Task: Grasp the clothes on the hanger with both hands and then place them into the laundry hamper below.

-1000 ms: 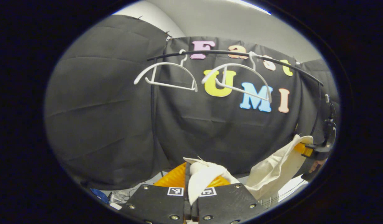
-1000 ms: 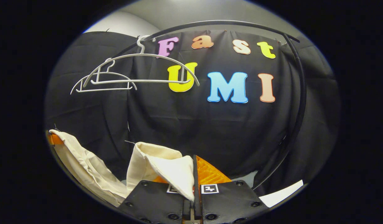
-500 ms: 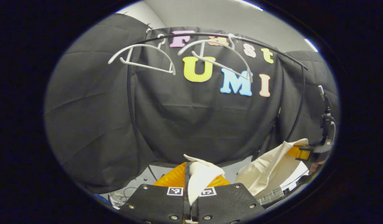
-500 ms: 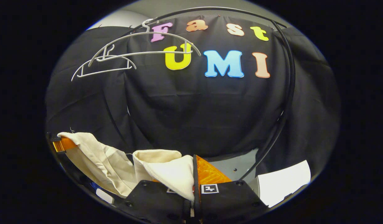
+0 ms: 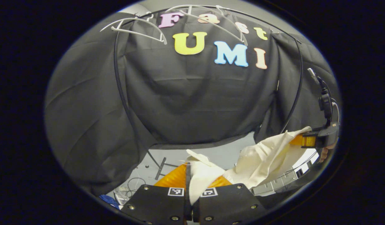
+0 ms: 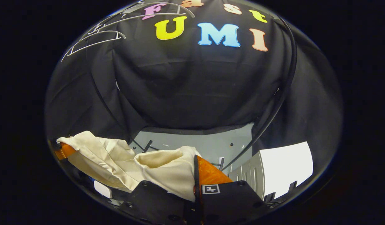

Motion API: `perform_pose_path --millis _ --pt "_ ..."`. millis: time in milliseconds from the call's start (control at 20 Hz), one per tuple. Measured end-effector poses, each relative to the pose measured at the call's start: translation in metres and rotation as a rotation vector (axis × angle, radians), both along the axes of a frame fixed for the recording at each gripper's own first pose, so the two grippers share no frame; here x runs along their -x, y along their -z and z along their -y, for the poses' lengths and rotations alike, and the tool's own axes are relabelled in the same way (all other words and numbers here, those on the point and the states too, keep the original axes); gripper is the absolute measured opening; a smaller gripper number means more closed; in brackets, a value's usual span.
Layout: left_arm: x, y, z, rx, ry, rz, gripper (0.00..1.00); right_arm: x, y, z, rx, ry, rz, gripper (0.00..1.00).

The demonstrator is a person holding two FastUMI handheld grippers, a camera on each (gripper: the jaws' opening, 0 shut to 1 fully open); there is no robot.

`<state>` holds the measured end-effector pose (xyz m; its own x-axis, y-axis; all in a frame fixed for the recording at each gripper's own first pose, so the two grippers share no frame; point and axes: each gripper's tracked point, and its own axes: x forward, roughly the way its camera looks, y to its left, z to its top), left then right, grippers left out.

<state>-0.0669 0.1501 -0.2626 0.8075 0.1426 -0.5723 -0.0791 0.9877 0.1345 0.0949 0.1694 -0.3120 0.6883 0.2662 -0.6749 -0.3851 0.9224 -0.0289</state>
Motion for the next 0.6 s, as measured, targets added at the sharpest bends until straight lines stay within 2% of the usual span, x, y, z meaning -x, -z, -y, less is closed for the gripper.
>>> perform_pose_path --millis 150,550,600 --pt "-0.006 0.012 -0.005 -0.003 0.004 -0.028 0.05 0.003 0.014 -0.004 0.012 0.001 -0.052 0.1" --pt "-0.003 0.025 -0.017 0.015 0.022 -0.067 0.08 0.014 0.019 -0.017 0.006 0.01 -0.089 0.12" --pt "-0.002 0.03 -0.018 0.018 0.027 -0.075 0.02 0.017 0.019 -0.019 0.008 0.004 -0.093 0.12"
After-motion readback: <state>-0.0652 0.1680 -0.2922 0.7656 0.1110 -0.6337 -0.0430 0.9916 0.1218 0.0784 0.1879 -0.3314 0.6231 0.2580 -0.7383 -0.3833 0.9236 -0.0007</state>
